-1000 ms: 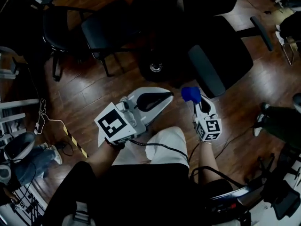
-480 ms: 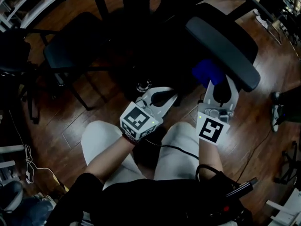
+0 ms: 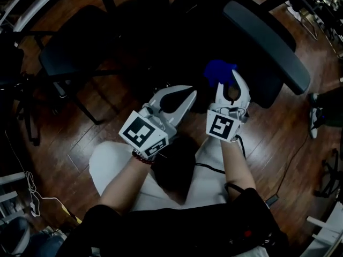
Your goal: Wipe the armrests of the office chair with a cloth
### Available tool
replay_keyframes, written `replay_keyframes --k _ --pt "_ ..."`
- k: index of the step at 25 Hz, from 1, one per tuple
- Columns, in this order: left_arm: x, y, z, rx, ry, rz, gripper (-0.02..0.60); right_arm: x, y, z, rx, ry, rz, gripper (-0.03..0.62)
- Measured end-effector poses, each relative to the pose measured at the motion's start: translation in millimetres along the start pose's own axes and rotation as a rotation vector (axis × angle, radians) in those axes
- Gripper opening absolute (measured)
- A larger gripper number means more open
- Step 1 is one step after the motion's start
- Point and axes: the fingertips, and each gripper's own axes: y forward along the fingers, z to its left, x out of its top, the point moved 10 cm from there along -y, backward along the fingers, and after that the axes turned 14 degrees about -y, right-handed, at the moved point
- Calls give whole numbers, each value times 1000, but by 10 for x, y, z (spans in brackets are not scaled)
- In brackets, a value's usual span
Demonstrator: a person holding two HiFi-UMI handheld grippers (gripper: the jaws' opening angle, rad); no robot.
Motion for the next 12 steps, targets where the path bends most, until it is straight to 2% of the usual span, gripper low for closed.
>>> replay_keyframes --k 2,4,7,9,12 --pt "173 -81 44 26 -61 -89 6 -96 14 249 61 -6 57 48" --pt "306 -138 101 28 -83 -151 6 -180 79 444 130 -10 105 48" --pt "308 -214 254 61 -98 -167 6 -181 139 513 199 -27 153 50" --pt "283 -233 335 77 -102 -143 6 -59 115 378 170 -41 138 50" --pt "296 -222 370 75 -40 -77 6 333 57 -110 35 -162 79 51"
